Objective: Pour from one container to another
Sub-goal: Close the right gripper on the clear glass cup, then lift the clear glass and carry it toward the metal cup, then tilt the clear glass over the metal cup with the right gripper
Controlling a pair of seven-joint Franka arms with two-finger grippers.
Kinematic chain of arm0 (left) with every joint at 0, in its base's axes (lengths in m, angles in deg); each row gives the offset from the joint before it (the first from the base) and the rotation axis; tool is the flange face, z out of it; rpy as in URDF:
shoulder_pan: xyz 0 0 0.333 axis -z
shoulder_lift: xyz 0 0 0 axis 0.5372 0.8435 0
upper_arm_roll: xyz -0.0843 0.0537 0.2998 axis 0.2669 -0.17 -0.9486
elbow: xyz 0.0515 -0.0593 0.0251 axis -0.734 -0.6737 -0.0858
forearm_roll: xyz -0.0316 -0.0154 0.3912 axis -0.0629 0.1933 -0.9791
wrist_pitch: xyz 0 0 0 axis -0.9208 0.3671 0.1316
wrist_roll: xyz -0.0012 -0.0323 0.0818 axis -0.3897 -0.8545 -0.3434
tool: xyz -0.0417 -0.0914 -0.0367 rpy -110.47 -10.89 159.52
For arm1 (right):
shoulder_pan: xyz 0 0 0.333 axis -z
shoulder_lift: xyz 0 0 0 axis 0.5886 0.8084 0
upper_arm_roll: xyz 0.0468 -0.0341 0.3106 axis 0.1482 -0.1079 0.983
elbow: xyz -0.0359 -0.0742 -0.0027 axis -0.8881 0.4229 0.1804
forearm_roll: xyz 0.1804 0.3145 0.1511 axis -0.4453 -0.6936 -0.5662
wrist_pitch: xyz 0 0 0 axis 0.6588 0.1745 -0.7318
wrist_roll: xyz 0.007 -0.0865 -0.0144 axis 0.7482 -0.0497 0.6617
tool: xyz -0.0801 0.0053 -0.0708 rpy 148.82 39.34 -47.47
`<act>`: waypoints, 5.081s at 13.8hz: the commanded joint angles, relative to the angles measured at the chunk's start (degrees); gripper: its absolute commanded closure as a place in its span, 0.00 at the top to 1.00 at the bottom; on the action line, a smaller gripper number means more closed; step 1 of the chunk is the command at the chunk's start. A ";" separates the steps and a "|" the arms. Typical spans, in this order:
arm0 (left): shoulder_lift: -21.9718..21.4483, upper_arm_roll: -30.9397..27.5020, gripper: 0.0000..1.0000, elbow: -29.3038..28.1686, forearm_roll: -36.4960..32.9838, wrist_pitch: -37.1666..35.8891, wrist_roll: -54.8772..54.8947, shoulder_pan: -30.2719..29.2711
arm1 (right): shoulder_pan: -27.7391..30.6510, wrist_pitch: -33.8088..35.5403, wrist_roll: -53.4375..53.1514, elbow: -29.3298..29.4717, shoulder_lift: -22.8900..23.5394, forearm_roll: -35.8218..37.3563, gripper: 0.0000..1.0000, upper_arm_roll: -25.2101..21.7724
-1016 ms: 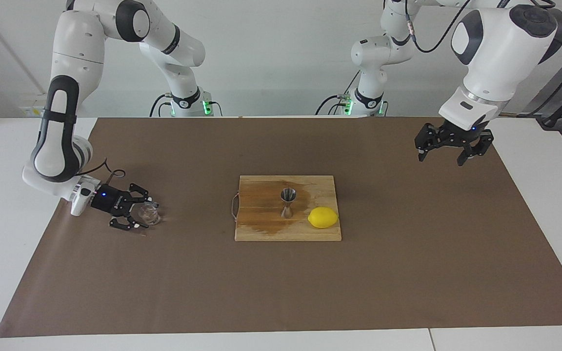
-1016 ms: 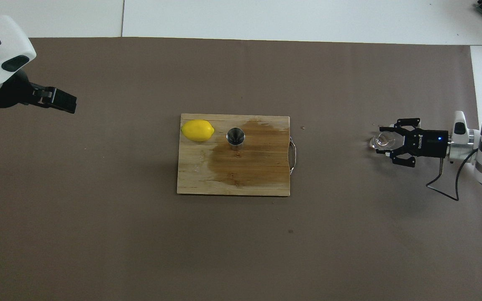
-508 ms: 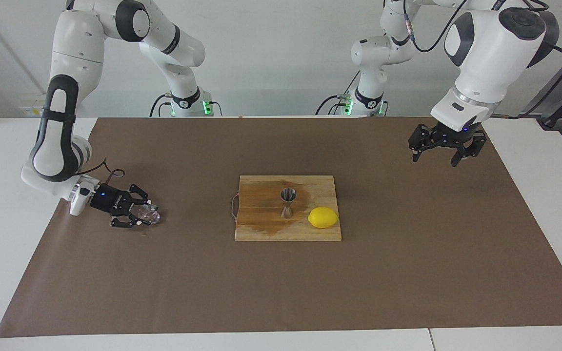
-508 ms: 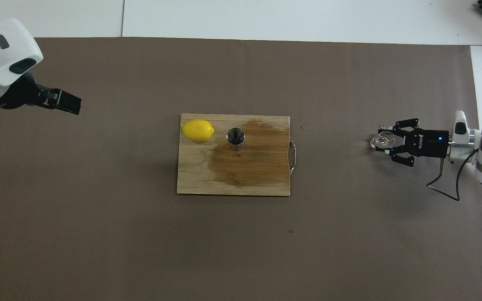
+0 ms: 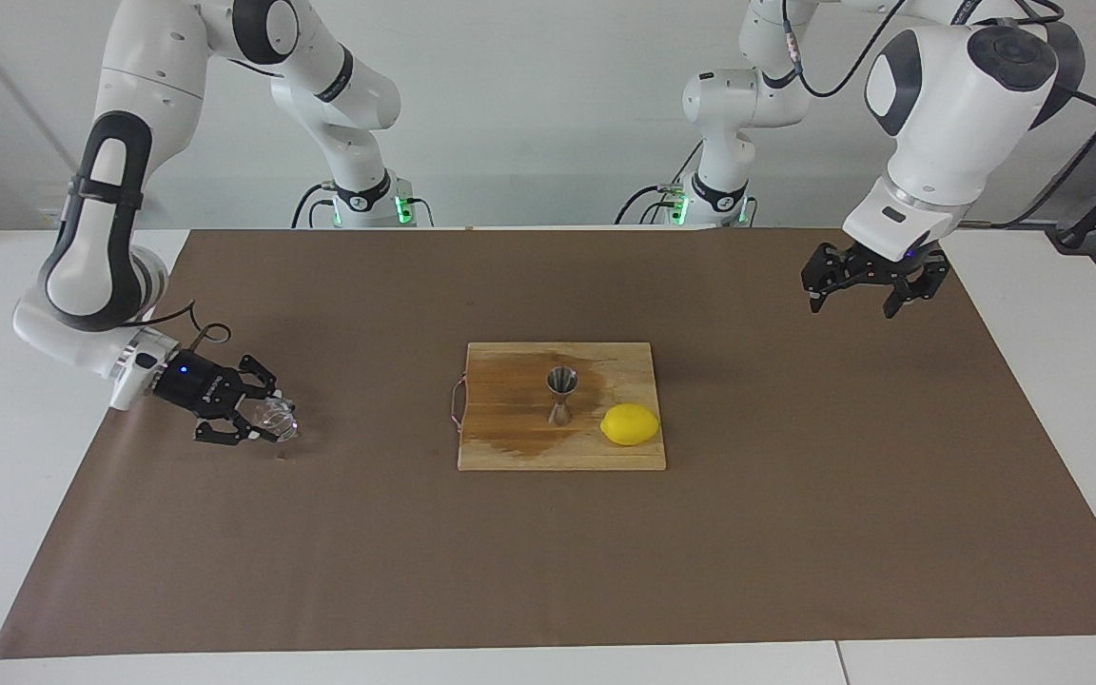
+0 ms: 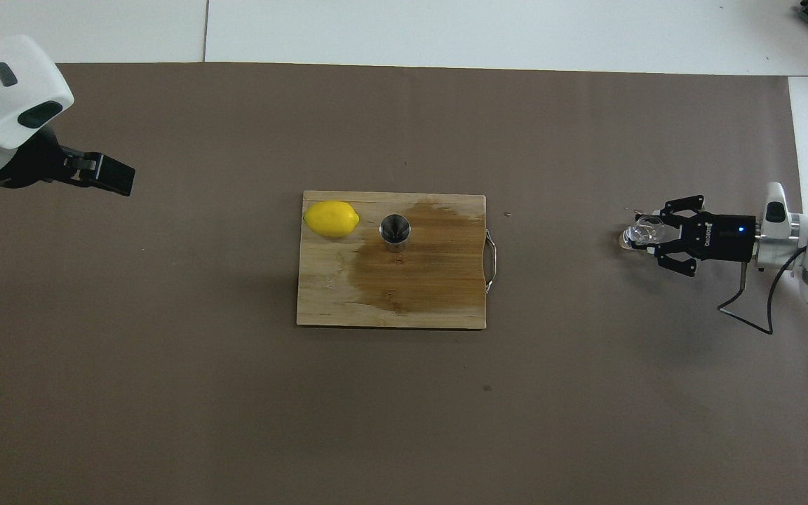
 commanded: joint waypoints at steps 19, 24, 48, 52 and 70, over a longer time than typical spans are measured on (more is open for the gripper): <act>-8.52 -5.25 1.00 -6.29 1.26 -7.24 0.26 0.20 | -34.70 -21.34 -34.09 -0.83 -7.95 9.16 0.00 -0.30; -8.52 -5.25 1.00 -6.29 1.35 -7.24 0.34 0.20 | -37.77 -23.43 -39.45 -0.91 -8.48 12.95 0.00 -0.30; -8.43 -5.25 1.00 -6.29 1.26 -7.24 0.34 0.20 | -43.85 -14.94 -66.25 9.26 -5.33 37.63 0.00 -0.21; -8.52 -5.25 1.00 -6.20 1.26 -7.24 0.34 0.20 | -43.85 -11.07 -68.73 13.84 -2.77 40.63 0.00 -0.21; -8.52 -5.25 1.00 -6.29 1.26 -7.24 0.26 0.20 | -45.69 -2.36 -75.41 24.58 4.00 47.76 0.00 -0.04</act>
